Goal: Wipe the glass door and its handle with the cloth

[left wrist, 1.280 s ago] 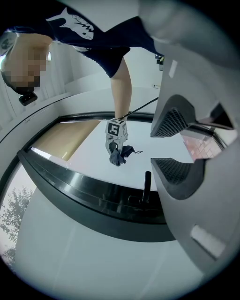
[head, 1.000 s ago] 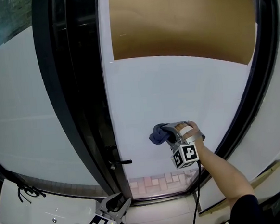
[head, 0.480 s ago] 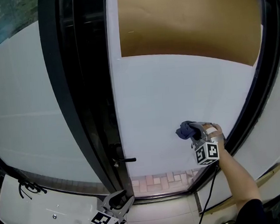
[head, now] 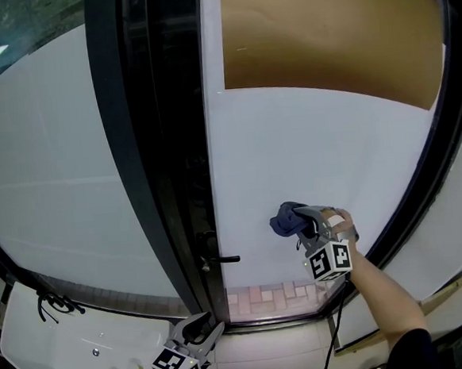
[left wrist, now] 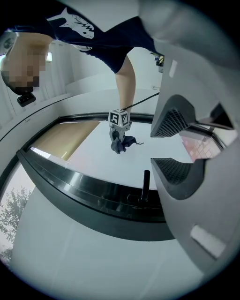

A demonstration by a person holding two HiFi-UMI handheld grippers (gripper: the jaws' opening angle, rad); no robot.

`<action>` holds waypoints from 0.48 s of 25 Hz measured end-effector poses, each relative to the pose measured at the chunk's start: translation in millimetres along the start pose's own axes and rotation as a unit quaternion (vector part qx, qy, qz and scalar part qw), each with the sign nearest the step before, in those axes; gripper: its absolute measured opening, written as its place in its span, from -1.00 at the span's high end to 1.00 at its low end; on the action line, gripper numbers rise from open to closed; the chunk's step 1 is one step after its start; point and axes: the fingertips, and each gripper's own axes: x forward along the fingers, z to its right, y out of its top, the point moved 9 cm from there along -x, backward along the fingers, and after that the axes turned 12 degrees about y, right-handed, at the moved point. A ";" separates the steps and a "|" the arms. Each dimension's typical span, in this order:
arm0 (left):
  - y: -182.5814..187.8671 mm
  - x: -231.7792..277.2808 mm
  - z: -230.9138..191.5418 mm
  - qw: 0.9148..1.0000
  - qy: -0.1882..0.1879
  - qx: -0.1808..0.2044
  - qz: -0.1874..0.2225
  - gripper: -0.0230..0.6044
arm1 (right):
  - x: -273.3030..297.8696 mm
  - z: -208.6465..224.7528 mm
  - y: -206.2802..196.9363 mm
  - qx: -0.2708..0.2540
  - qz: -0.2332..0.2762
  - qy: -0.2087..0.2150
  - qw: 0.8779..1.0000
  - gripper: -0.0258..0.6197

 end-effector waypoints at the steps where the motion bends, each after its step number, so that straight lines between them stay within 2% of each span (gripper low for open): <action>1: 0.2 -2.4 -1.7 1.000 0.002 0.000 0.000 0.50 | 8.4 -4.3 16.1 -0.006 0.013 0.007 1.000 0.72; 6: -0.3 -17.6 -13.3 1.000 0.017 -0.003 0.004 0.50 | 55.4 -23.9 94.9 -0.043 0.064 0.042 0.996 0.72; 12: -2.5 -36.5 -24.7 0.999 0.038 -0.005 0.005 0.50 | 108.2 -45.8 149.9 -0.063 0.100 0.077 0.990 0.72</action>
